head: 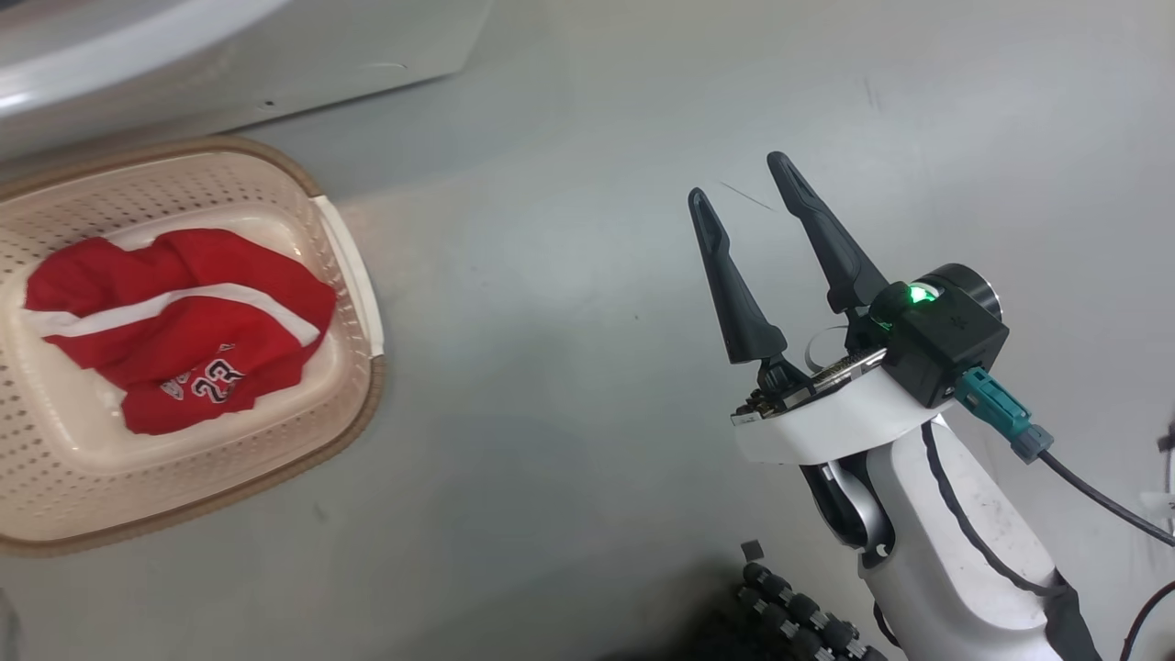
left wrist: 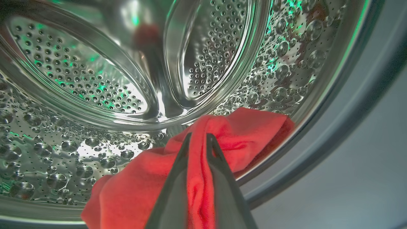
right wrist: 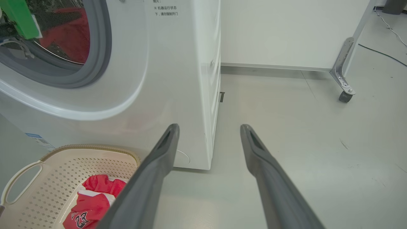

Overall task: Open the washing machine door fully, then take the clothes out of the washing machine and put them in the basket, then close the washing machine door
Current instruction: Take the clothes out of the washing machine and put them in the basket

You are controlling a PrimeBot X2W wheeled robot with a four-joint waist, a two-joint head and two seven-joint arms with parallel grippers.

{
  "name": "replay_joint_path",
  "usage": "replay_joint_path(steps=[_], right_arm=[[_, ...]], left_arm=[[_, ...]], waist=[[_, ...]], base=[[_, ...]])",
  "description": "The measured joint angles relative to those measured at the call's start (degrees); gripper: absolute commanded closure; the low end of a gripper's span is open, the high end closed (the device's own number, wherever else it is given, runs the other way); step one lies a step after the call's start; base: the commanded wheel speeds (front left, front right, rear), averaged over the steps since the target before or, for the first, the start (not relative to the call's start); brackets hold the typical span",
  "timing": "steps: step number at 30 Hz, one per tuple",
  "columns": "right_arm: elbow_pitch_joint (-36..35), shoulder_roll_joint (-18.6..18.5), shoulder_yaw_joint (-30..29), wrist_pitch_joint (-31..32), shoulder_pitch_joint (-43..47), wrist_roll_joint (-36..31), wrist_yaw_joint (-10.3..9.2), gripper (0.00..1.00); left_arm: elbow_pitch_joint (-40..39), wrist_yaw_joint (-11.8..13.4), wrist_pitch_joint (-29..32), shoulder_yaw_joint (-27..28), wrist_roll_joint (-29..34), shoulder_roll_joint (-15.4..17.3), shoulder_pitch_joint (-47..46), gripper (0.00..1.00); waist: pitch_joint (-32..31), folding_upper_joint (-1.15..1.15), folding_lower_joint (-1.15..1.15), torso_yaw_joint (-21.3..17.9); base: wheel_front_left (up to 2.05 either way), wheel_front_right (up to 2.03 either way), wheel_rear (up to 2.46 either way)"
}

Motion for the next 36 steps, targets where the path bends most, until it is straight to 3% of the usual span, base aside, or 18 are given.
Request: replay_joint_path(steps=[14, 36], right_arm=[[4.4, -0.4, -3.3, 0.0, 2.4, -2.6, 0.98, 0.00], [7.0, -0.8, -6.5, 0.0, 9.3, -3.7, 1.51, 0.00]], left_arm=[[-5.4, 1.2, -13.2, -1.0, -1.4, -6.9, 13.4, 1.00], [-19.1, 2.1, -22.7, -1.7, 0.6, -6.5, 25.4, 1.00]], waist=[[-8.5, 0.00, -0.01, 6.8], [-23.2, 0.00, -0.01, 13.8]], base=[[0.00, 0.00, 0.00], [0.00, 0.00, 0.00]])
